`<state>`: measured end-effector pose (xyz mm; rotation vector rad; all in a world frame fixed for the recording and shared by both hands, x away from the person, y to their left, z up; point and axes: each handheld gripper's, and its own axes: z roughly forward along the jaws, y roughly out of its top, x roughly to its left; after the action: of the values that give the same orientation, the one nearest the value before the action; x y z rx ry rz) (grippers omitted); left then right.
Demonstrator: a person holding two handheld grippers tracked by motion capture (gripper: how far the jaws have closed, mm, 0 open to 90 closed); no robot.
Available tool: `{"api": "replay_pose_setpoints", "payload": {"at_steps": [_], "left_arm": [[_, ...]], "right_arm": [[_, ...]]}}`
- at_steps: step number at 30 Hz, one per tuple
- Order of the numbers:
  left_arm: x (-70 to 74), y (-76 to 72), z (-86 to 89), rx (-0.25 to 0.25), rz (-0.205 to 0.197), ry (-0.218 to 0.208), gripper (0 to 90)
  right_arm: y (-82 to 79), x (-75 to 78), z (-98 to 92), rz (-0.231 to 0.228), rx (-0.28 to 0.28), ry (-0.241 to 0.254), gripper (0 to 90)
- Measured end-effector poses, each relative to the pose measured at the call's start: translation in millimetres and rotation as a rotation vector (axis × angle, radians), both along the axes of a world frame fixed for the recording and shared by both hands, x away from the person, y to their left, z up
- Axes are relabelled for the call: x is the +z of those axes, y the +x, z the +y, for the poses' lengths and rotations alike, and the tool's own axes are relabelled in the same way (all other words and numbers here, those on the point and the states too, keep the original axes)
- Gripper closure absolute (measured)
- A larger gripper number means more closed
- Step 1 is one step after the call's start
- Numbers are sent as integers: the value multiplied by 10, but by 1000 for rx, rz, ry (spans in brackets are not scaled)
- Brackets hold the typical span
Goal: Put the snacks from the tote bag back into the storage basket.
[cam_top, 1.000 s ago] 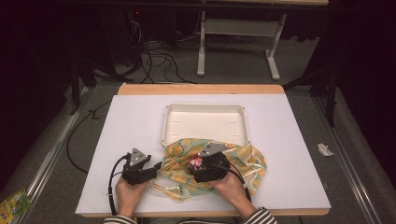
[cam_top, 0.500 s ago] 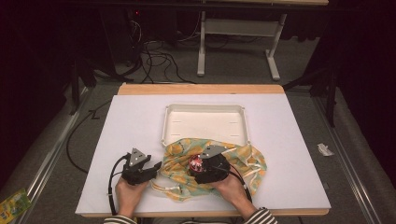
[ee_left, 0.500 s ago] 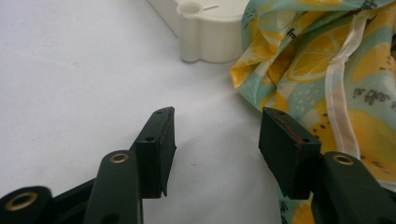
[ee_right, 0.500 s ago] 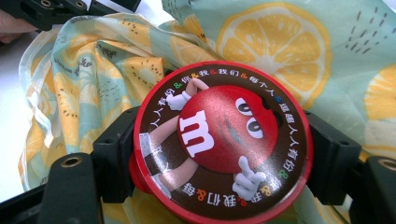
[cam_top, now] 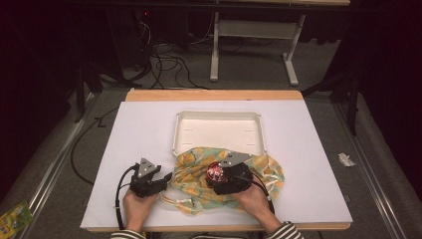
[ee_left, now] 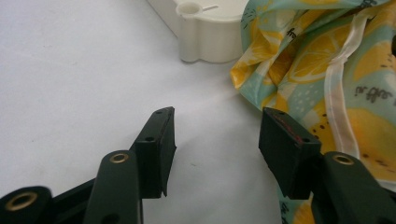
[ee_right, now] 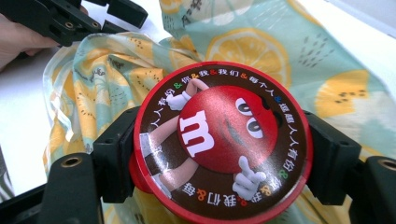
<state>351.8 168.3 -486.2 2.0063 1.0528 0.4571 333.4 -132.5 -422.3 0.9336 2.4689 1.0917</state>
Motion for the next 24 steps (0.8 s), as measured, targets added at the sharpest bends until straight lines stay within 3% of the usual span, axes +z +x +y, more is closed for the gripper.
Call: {"api": "replay_pose_setpoints", "payload": {"at_steps": [24], "left_arm": [[1,1,3,-4,1,4,465]], "right_arm": [[-20,220,-285,-17,-28,33,258]]}}
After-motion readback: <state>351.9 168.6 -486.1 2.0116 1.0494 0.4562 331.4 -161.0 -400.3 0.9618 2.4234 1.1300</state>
